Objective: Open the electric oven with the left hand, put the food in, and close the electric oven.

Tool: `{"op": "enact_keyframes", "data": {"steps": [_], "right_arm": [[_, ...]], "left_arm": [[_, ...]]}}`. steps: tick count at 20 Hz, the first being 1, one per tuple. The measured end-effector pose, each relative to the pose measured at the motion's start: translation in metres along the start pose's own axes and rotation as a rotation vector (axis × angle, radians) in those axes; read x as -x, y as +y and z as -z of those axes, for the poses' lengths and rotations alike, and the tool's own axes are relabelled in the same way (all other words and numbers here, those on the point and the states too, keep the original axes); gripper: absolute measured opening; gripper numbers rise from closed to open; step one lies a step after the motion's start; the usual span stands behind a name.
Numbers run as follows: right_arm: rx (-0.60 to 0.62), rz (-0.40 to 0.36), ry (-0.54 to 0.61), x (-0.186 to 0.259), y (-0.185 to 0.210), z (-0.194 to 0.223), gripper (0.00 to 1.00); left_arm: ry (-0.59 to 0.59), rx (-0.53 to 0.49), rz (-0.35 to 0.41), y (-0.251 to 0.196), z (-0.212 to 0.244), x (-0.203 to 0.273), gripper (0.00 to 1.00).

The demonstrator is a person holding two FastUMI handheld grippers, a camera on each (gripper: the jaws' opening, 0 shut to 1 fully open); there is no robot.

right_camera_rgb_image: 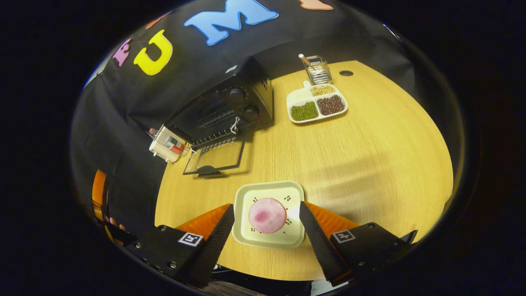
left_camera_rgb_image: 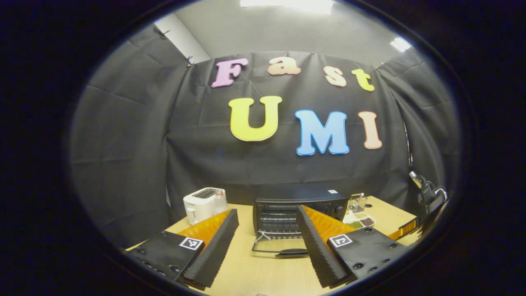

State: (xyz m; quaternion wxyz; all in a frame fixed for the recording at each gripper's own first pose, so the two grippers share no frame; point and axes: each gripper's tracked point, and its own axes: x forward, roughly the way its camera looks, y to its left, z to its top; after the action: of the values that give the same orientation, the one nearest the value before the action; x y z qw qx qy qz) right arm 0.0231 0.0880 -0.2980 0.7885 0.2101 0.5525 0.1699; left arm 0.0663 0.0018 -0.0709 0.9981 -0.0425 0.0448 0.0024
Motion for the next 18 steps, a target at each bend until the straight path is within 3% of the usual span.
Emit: {"op": "enact_keyframes", "data": {"steps": [2, 3, 7, 8, 11, 12, 14, 16, 17, 18], "right_arm": [[-0.013, 0.009, 0.049, -0.009, -0.007, 0.003, 0.98], [-0.023, 0.01, 0.072, -0.012, -0.01, 0.005, 0.98], [-0.041, 0.023, 0.16, -0.025, -0.02, 0.012, 0.98], [-0.046, 0.024, 0.178, -0.025, -0.022, 0.014, 0.98], [-0.047, 0.015, 0.242, -0.033, -0.024, 0.022, 0.97], [-0.045, 0.02, 0.256, -0.036, -0.025, 0.024, 0.97], [-0.04, 0.034, 0.285, -0.04, -0.032, 0.027, 0.97], [-0.048, 0.02, 0.309, -0.043, -0.03, 0.03, 0.97], [-0.054, 0.016, 0.326, -0.046, -0.032, 0.034, 0.78], [-0.054, 0.022, 0.345, -0.045, -0.034, 0.035, 0.77]], "left_arm": [[-0.001, 0.004, 0.001, 0.003, 0.0, 0.002, 0.9], [-0.002, 0.003, -0.001, 0.006, 0.0, 0.003, 1.0], [0.017, 0.008, -0.011, 0.014, 0.006, 0.0, 1.0], [0.023, 0.011, -0.011, 0.016, 0.009, 0.0, 0.95], [0.041, 0.009, -0.017, 0.017, 0.017, -0.004, 0.95], [0.045, 0.01, -0.017, 0.018, 0.018, -0.004, 1.0], [0.05, 0.01, -0.017, 0.017, 0.019, -0.005, 0.91], [0.051, 0.005, -0.022, 0.019, 0.019, -0.006, 0.95], [0.053, 0.003, -0.025, 0.021, 0.019, -0.006, 0.91], [0.058, 0.002, -0.028, 0.021, 0.021, -0.006, 0.91]]}}
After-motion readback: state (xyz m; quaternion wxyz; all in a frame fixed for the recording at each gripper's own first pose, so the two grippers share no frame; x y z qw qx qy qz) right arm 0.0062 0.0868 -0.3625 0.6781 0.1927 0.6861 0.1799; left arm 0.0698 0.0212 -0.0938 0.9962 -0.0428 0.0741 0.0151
